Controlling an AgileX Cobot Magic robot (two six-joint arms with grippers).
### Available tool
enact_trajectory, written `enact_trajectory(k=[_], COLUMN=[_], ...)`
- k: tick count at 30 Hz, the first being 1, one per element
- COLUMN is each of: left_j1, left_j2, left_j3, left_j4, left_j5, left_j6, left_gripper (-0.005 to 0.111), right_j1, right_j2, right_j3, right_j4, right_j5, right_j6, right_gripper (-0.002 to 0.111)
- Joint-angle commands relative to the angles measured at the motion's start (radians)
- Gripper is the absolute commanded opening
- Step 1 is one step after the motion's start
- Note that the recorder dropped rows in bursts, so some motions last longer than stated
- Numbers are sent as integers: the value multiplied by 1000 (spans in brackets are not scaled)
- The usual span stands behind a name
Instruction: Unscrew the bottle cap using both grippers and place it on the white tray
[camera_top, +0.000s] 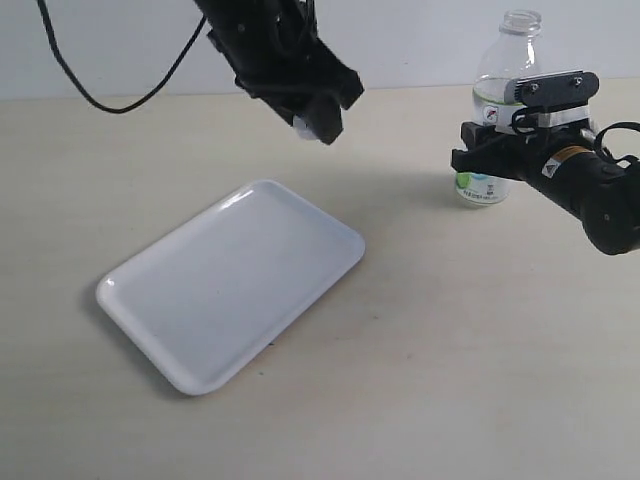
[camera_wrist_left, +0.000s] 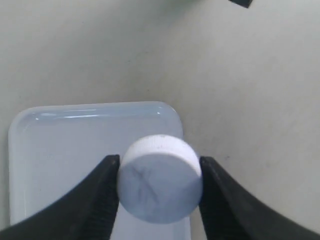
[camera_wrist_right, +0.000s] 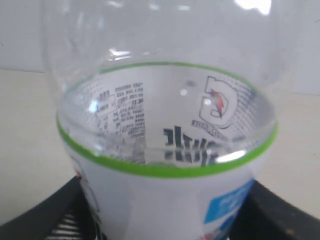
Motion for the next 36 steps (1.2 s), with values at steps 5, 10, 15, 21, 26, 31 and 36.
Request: enact_trajectory(k=[5, 10, 15, 21, 26, 31, 36], left_j1=[-1, -1, -1, -1, -1, -1, -1], left_j2=[-35, -17, 36, 93, 102, 100, 98], left_j3=[405, 506, 538, 541, 552, 616, 616], left_j4=[25, 33, 44, 44, 44, 36, 36], left_j5=[-527, -664, -746, -789, -824, -933, -936], left_j6=[-10, -10, -10, -10, -11, -13, -16], left_gripper=[0, 0, 0, 0, 0, 0, 0], right_j1=[-5, -5, -5, -5, -5, -5, -5], right_j2=[1, 1, 1, 1, 1, 1, 1], right_j3=[-9, -9, -9, -9, -9, -9, -9], right_j4=[2, 2, 2, 2, 2, 2, 2], right_j5=[-19, -17, -15, 3, 3, 3, -10], right_j6=[3, 3, 3, -1, -5, -5, -5], right_gripper=[0, 0, 0, 0, 0, 0, 0])
